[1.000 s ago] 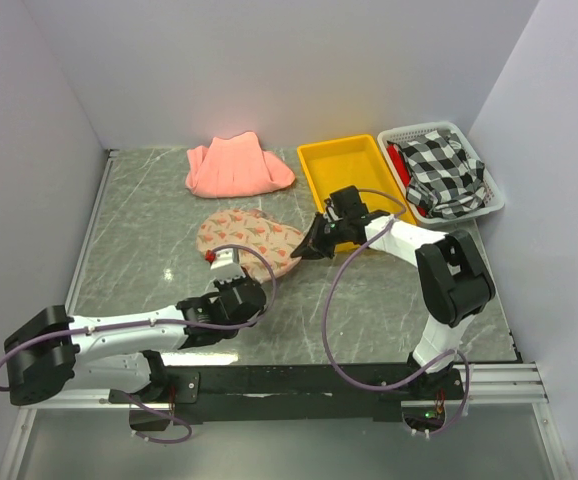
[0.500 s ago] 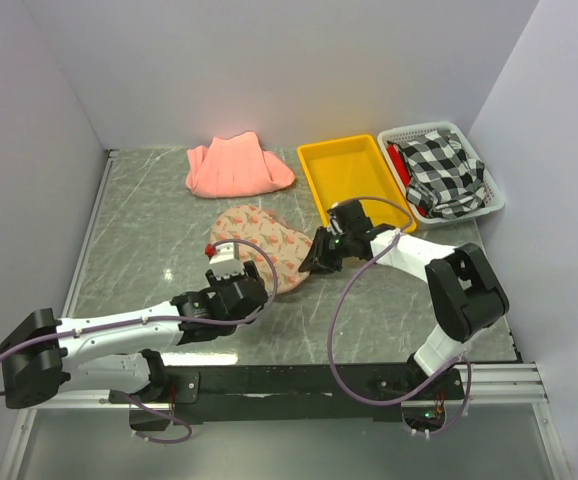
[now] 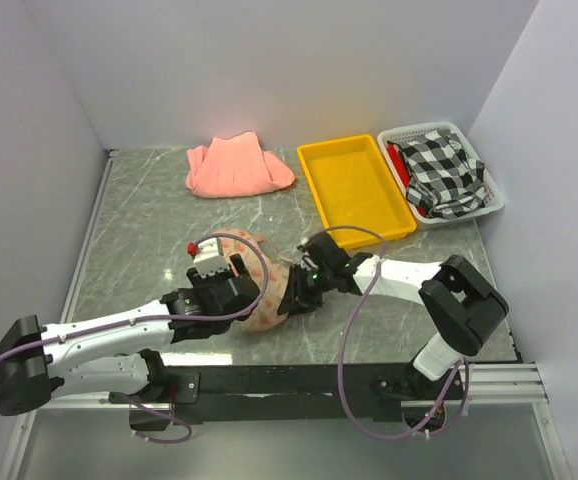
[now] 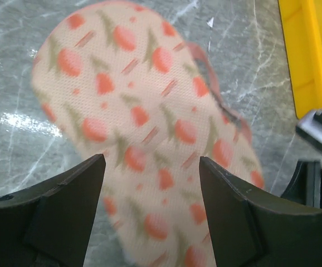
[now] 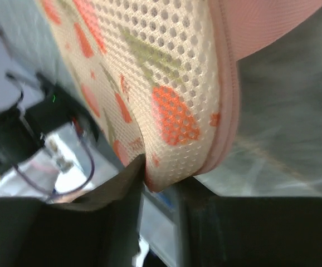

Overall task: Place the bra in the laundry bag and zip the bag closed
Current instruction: Place the laundry bag at the center of the board.

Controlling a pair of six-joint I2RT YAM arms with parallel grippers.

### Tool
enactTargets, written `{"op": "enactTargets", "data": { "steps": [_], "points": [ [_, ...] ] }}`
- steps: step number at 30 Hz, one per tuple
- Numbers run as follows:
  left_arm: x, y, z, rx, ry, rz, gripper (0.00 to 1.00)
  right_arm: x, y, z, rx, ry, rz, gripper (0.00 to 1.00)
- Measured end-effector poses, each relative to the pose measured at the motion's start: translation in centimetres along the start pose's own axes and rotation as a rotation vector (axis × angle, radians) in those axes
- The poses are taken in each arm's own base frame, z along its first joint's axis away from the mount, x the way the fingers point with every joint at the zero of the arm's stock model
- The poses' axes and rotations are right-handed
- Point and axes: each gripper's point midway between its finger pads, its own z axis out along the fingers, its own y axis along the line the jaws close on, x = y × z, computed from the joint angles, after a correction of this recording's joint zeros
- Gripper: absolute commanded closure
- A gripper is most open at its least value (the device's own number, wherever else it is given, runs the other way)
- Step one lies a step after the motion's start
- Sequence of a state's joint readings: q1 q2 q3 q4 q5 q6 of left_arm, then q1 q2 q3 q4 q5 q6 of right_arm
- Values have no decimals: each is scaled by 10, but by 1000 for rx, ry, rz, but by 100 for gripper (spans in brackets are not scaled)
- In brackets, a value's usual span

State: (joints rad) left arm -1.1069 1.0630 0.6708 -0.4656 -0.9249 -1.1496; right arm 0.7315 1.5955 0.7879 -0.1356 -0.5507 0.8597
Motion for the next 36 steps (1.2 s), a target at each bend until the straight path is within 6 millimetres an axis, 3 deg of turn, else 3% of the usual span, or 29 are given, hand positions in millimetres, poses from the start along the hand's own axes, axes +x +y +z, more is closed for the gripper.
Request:
{"op": "enactTargets", "data": {
  "steps": [3,6,11,18,22,25,29,33,36],
  "points": [
    [-4,3,0,-19,-13,-10,25,22,19,5,-38,69,-46,30],
    [-7,6,1,-36,-18,-19,25,35,37,5,-65,110,-100,24],
    [-11,19,2,-88,-27,-53,28,24,29,-15,61,19,-154,24],
    [-5,51,5,-212,-23,-174,34,-41,22,-75,274,-320,-234,21],
    [17,77,5,-287,5,-237,49,-85,-1,-86,350,-389,-192,21],
    [32,94,4,-338,31,-254,49,-122,-7,-74,384,-379,-177,22],
    [47,104,6,-411,52,-261,41,-163,7,-45,380,-360,-215,22],
    [61,113,9,-471,67,-241,28,-187,17,-26,364,-348,-241,22],
    [63,112,10,-472,66,-252,20,-192,18,-16,354,-329,-246,22]
  ]
}}
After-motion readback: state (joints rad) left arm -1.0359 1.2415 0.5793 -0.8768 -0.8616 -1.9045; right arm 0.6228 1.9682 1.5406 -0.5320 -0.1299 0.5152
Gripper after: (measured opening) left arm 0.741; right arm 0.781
